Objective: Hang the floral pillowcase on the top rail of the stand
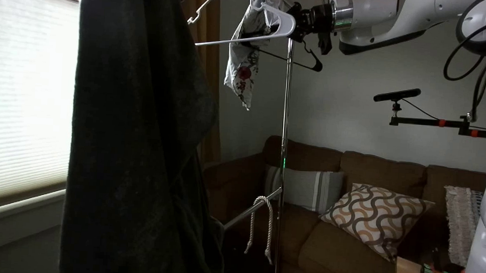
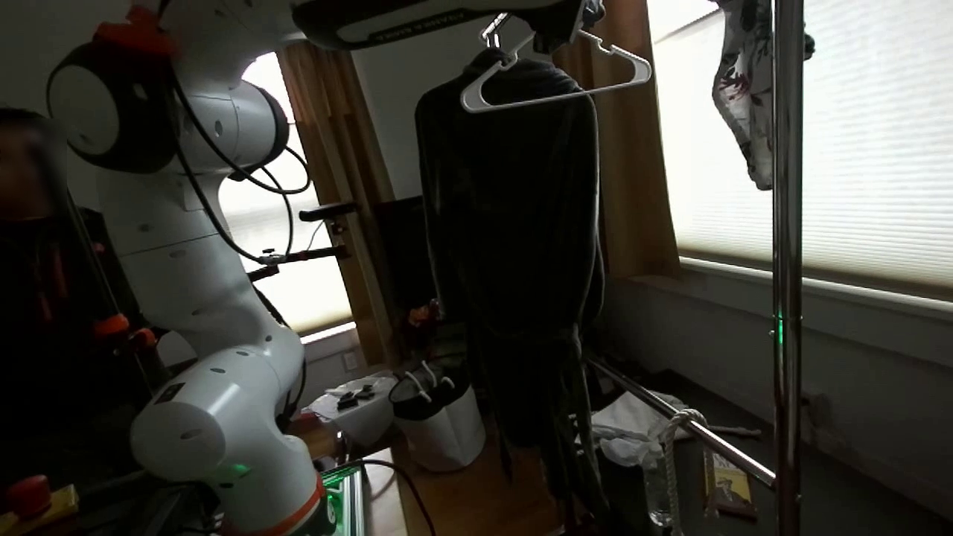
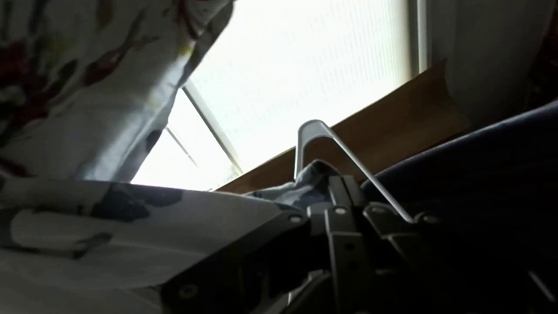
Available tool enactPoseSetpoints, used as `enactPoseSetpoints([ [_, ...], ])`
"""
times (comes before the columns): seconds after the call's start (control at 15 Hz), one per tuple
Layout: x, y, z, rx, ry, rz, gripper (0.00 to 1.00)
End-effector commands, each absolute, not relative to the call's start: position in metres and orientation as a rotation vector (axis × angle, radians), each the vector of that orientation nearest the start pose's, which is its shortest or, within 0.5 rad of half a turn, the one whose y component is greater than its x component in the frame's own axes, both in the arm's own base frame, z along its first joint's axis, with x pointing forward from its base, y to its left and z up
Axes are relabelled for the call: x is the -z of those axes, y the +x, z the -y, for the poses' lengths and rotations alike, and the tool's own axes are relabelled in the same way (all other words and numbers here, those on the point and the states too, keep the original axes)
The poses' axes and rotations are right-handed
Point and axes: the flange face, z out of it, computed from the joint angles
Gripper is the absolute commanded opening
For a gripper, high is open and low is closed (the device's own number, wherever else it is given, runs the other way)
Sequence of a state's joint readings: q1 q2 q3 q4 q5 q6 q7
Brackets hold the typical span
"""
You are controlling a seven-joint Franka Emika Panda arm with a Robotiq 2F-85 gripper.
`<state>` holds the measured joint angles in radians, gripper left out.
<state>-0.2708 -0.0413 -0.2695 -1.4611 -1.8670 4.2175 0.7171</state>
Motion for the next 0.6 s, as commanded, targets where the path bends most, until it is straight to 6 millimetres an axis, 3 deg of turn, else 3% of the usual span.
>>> enactPoseSetpoints([
  [0.0, -0.726, 0.414, 0.081, -1.734, 1.601, -1.606, 0.01],
  [0.33, -0.703, 0.414, 0.061, -1.793, 1.737, -1.625, 0.01],
  [0.53, -0.706, 0.427, 0.067, -1.808, 1.707, -1.604, 0.02],
])
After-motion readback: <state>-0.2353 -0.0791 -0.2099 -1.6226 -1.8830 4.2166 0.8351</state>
